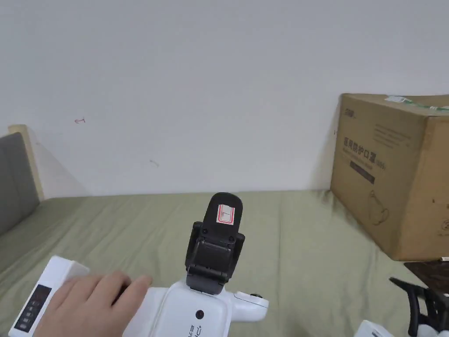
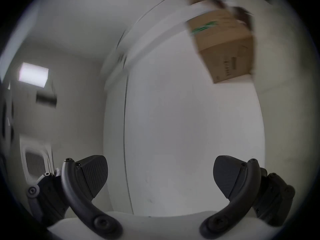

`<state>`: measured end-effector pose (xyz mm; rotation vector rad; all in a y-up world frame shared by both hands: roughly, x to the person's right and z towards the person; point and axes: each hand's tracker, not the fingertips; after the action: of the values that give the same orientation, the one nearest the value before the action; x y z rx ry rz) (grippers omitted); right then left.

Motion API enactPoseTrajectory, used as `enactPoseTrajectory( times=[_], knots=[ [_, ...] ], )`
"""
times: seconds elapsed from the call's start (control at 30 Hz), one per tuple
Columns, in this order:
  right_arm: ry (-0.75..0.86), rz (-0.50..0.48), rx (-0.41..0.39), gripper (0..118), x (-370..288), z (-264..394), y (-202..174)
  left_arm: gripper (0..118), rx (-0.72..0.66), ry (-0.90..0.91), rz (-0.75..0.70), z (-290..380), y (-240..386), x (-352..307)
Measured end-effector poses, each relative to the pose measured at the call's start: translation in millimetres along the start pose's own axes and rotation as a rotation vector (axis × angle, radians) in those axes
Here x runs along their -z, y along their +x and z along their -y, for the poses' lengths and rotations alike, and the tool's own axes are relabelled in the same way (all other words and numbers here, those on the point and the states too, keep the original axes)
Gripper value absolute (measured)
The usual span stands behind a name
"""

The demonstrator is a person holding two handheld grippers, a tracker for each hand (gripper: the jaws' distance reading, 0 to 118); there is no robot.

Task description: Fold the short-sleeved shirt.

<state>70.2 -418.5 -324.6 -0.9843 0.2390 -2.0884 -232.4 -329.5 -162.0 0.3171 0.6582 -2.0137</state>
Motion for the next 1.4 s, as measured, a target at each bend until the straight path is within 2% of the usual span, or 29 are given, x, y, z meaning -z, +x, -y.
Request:
enactPoseTrajectory(
  times=[0.07,0.13,0.23,0.27,0.33,0.37,0.4,0.43,0.47,0.53,0.6,0.73,1.0,1.1,1.2,1.4],
  knots=[
    [0.071,-0.027,-0.286,118,-7,1,-20,118,-0.367,-0.194,0.124,2,-20,10],
    [0.159,-0.034,-0.663,118,-12,17,-42,118,-0.69,-0.411,0.138,14,-44,27],
    [0.255,-0.099,-1.175,118,-16,64,-78,118,-1.357,-0.645,0.164,57,-75,37],
    [0.301,-0.113,-1.382,118,-17,85,-84,118,-1.552,-0.703,0.173,73,-73,37],
    [0.422,-0.116,-1.806,118,-18,122,-81,118,-1.852,-0.764,0.176,93,-63,27],
    [0.517,-0.097,-2.012,118,-14,141,-74,118,-1.926,-0.765,0.166,97,-54,19],
    [0.591,-0.059,-2.163,118,-11,151,-64,118,-1.898,-0.748,0.157,94,-49,15],
    [0.625,-0.055,-2.279,118,-8,157,-57,118,-1.841,-0.742,0.151,90,-44,10],
    [0.612,-0.052,-2.341,118,-7,160,-53,118,-1.819,-0.729,0.137,87,-42,6],
    [0.534,-0.099,-2.349,118,-6,161,-48,118,-1.747,-0.677,0.106,77,-42,2],
    [0.541,-0.091,-2.323,118,-7,166,-42,118,-1.725,-0.66,0.108,72,-40,3],
    [0.552,-0.097,-2.316,118,-6,163,-41,118,-1.746,-0.657,0.16,66,-43,9],
    [0.516,-0.079,-2.244,118,-12,156,-46,118,-1.789,-0.696,0.194,61,-43,9],
    [0.5,-0.078,-2.251,118,-14,155,-47,118,-1.798,-0.719,0.203,61,-42,8],
    [0.497,-0.077,-2.257,118,-16,153,-48,118,-1.78,-0.734,0.199,61,-40,9],
    [0.46,-0.057,-2.21,118,-14,149,-53,118,-1.771,-0.732,0.221,62,-41,13]
  ],
)
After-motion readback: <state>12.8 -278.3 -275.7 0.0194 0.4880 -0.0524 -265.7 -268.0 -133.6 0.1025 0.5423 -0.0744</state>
